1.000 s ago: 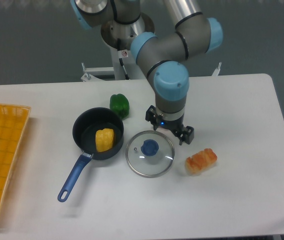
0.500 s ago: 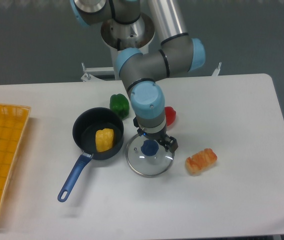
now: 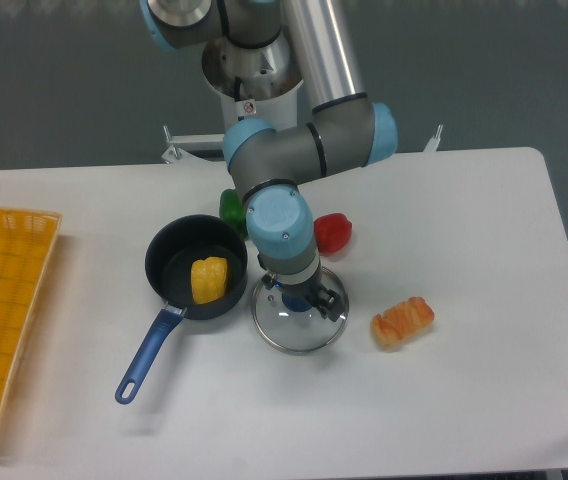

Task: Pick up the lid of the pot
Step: 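Close the gripper around the blue knob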

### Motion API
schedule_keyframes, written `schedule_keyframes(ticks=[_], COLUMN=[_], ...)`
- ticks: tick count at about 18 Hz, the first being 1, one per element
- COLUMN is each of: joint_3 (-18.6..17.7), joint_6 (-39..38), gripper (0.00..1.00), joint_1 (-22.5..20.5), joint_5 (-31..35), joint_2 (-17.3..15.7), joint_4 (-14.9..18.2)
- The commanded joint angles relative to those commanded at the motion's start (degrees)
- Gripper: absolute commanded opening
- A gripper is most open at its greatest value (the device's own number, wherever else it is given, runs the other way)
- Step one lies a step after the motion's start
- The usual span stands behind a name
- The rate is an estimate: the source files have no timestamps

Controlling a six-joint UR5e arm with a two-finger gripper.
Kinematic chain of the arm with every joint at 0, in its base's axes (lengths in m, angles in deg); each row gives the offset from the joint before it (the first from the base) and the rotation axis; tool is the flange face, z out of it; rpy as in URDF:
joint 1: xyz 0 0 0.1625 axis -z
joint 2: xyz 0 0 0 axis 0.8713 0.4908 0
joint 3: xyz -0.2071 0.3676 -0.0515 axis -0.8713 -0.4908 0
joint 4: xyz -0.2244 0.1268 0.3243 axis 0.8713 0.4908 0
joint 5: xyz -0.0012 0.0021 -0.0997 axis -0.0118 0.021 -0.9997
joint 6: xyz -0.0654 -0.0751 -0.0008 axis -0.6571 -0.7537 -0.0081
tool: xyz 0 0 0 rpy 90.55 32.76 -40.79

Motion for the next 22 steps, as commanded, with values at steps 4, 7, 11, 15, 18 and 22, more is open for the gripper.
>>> schedule_keyframes(ticks=[4,7,11,15,18,22], joint_3=[-0.9,-0.9,-1.2,-1.6,-1.7,-1.6], joint_6=[0.0,0.1,0.0,-0.2,-0.3,-0.3], gripper=[1.00,1.00,1.00,1.00,1.00,1.00], joint_1=[0.0,0.1,0.1,0.1,0.2,0.2], joint_5=[0.1,0.2,0.3,1.5,1.8,1.8], joint_2=[-0.3,0.1,0.1,0.4,0.9,1.1], joint_4=[0.0,-0.4,-0.4,-0.4,-0.4,-0.4])
